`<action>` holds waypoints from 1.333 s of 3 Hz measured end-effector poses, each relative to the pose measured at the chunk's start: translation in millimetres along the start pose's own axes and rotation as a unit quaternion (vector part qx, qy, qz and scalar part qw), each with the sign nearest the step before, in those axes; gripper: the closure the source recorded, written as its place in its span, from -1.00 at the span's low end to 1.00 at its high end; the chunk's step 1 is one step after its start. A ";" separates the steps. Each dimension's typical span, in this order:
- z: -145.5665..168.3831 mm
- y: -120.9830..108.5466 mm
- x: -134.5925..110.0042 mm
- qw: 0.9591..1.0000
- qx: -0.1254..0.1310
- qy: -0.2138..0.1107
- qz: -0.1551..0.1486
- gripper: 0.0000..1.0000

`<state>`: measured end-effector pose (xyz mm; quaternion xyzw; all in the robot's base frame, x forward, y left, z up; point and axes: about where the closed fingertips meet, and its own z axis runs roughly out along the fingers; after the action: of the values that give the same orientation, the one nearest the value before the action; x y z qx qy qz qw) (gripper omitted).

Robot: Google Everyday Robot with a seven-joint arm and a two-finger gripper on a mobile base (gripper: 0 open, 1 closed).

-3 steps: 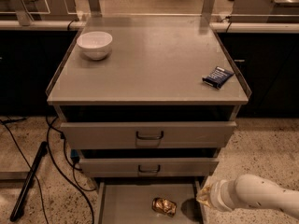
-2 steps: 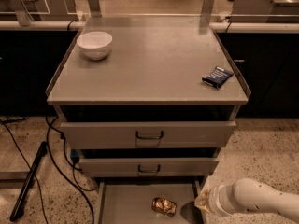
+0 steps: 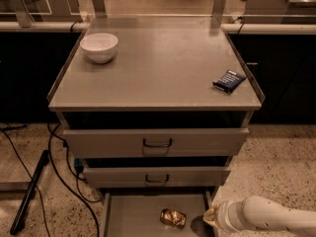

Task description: Pick orange can from bottom drawer and place on counter

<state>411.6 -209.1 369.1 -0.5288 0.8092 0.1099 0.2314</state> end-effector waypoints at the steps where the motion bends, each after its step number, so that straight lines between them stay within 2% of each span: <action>1: 48.8 5.3 13.8 1.000 0.000 -0.026 0.010 1.00; 2: 110.6 24.2 21.4 0.997 -0.016 -0.074 0.023 1.00; 3: 110.5 24.1 21.3 0.997 -0.016 -0.074 0.023 1.00; 4: 126.4 23.7 20.9 0.996 -0.011 -0.082 0.022 1.00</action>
Offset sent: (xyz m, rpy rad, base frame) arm 0.0061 0.0558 -0.1459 0.2416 -0.0516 -0.0135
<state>415.8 -162.7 247.4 -0.5029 0.7974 0.1672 0.2885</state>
